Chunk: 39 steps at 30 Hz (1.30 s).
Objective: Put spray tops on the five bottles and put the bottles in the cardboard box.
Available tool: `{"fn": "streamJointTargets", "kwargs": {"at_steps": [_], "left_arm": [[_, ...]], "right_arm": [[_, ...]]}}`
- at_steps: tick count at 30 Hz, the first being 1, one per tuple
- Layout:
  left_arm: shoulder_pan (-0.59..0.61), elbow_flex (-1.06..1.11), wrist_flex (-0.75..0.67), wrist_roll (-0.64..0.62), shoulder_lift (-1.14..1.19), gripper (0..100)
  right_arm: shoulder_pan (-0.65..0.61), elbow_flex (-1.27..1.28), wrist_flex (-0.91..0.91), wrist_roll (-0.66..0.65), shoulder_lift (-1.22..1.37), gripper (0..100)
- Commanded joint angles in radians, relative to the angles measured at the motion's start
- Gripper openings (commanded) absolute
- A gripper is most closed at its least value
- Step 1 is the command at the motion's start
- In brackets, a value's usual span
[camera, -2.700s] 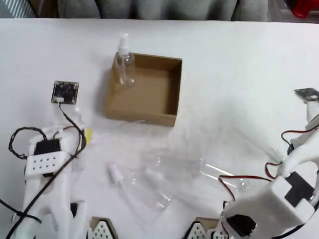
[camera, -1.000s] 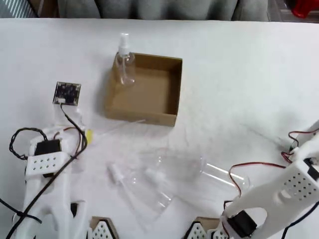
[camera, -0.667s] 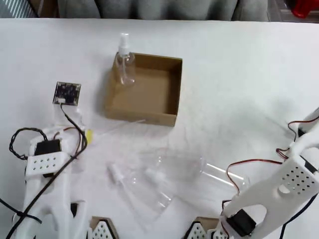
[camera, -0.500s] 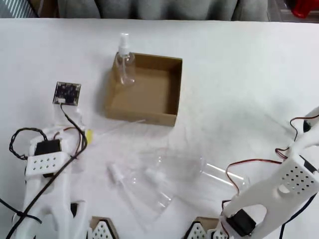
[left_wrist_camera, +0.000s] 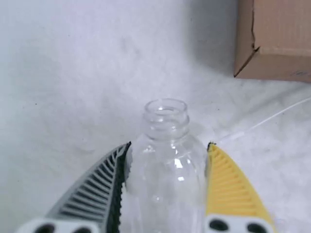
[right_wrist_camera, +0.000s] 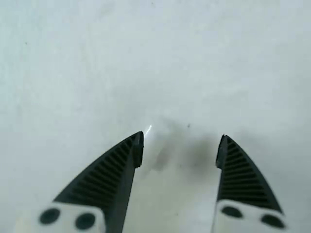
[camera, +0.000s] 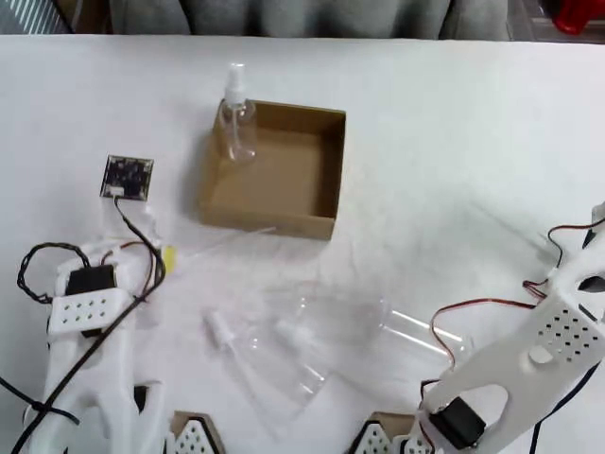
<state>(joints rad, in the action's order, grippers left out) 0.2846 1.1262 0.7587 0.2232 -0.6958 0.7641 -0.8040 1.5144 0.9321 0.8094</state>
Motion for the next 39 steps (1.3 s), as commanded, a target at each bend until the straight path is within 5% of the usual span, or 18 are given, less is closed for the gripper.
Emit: {"fn": "streamJointTargets", "kwargs": {"at_steps": [1, 12, 15, 18, 26, 36, 39], "left_arm": [[-0.015, -0.006, -0.034, 0.014, -0.018, 2], [-0.035, 0.008, -0.066, 0.015, -0.016, 2], [-0.035, 0.008, -0.066, 0.015, -0.016, 2], [-0.035, 0.008, -0.066, 0.015, -0.016, 2], [-0.035, 0.008, -0.066, 0.015, -0.016, 2], [-0.031, 0.008, -0.066, 0.015, -0.018, 2], [-0.03, 0.009, -0.066, 0.015, -0.021, 2]], "right_arm": [[-0.025, -0.046, -0.108, 0.048, 0.038, 21.5], [-0.108, -0.044, -0.17, 0.066, 0.07, 21.0], [-0.111, -0.038, -0.183, 0.052, 0.07, 13.2], [-0.108, -0.046, -0.202, -0.138, 0.068, 0.9], [-0.111, -0.068, -0.216, -0.414, 0.044, 1.6], [-0.163, -0.29, 0.209, -0.7, -0.104, 1.6], [-0.182, -0.249, 0.214, -0.727, -0.147, 1.6]]}}
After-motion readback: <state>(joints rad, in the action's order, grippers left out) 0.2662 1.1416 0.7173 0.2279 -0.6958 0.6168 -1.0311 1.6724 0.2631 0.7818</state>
